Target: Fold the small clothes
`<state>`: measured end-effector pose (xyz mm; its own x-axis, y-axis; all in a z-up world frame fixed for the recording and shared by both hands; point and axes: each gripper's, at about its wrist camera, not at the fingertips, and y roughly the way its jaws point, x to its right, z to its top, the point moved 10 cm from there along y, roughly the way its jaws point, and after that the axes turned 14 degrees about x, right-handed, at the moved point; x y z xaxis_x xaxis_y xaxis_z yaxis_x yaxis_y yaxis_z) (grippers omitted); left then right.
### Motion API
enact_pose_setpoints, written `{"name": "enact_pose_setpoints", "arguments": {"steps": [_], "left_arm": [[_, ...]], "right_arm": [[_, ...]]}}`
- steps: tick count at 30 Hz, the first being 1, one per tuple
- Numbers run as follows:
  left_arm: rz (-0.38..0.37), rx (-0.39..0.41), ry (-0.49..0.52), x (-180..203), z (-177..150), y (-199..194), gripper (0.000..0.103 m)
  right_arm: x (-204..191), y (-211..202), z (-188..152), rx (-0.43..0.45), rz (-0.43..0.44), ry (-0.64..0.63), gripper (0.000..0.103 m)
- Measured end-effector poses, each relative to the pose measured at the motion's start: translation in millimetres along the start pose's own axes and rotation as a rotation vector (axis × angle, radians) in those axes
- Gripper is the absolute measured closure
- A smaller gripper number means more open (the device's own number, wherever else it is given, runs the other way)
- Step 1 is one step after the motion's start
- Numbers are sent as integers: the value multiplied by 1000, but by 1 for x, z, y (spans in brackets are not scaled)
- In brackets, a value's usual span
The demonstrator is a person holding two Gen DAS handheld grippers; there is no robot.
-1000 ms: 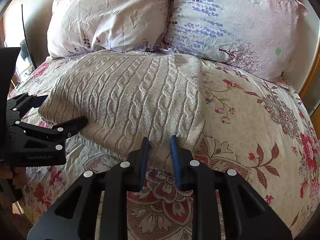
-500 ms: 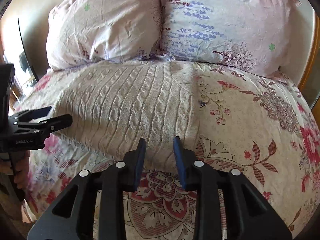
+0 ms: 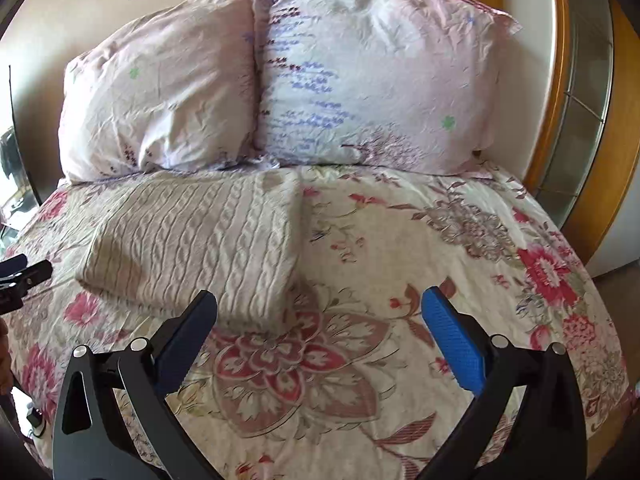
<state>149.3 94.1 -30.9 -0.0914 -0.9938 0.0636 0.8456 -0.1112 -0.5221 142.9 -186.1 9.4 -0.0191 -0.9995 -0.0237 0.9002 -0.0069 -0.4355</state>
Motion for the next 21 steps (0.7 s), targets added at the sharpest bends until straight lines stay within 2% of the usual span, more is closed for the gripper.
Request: {"name": "enact_pose_setpoints", "arguments": {"steps": [4,8,17,21], "left_arm": [[-32,-47,41,27,-25,7,2],[-32,-72,81,41,-35,15,2],[-7,-143,88,46,-49,29,2],[-1,-145,97,46,-50,30,2]], "right_arm": [[-18,2,-27,-24,-26,-8,1],[-27,5,-43,-85,7,42,1],[-26,17,-53,-126,11,67,1],[-26,24,-59,-160,8,82,1]]}}
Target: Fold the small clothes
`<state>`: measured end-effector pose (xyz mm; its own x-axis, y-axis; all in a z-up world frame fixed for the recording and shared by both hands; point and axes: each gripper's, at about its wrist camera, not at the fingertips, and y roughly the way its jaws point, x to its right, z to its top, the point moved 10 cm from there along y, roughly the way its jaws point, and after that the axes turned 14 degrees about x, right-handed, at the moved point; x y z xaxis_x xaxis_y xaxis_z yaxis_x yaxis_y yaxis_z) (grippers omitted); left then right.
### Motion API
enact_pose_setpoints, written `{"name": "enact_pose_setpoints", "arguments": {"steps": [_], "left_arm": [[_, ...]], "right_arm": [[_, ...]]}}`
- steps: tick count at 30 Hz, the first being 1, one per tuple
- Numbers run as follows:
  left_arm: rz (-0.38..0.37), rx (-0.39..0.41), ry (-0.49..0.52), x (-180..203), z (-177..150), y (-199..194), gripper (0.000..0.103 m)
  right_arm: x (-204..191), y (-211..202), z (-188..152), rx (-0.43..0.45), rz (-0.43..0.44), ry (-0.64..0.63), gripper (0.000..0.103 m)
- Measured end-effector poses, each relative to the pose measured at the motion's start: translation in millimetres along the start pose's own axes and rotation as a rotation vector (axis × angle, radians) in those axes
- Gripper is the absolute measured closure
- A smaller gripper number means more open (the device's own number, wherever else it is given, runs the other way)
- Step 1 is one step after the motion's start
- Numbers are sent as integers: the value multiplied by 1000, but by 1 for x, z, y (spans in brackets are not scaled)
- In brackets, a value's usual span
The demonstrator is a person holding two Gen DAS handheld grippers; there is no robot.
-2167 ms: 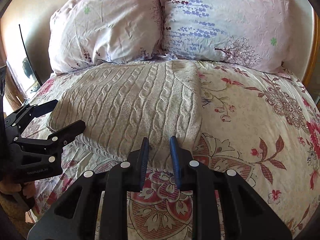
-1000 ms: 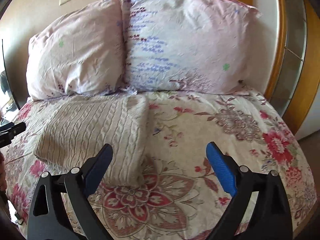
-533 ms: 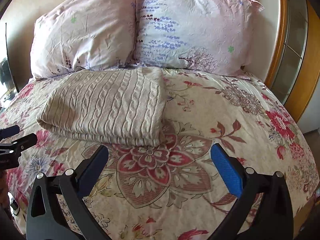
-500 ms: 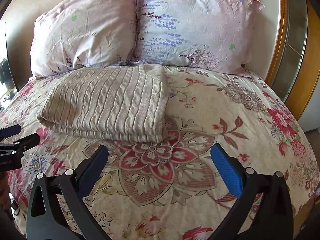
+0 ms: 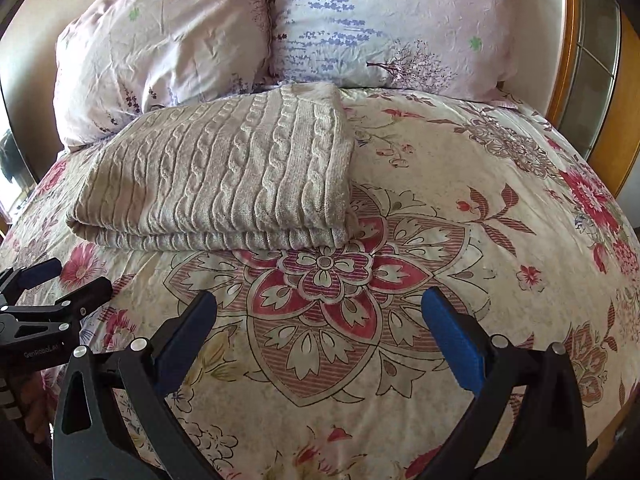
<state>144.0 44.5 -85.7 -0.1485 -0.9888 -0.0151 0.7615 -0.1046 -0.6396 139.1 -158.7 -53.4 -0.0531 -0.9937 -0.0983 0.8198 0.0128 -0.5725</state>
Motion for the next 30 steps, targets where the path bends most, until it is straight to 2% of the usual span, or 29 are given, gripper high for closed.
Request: {"name": "enact_pose_setpoints", "arguments": {"steps": [13,30], "left_arm": [[4,5,-4,-1,0,0,2],[17,18,-11,-1,0,-2,2]], "right_arm": [[1,9,-7,-50,-29,-25,1],[-2,10,-7,-52,-25,-32,1]]}}
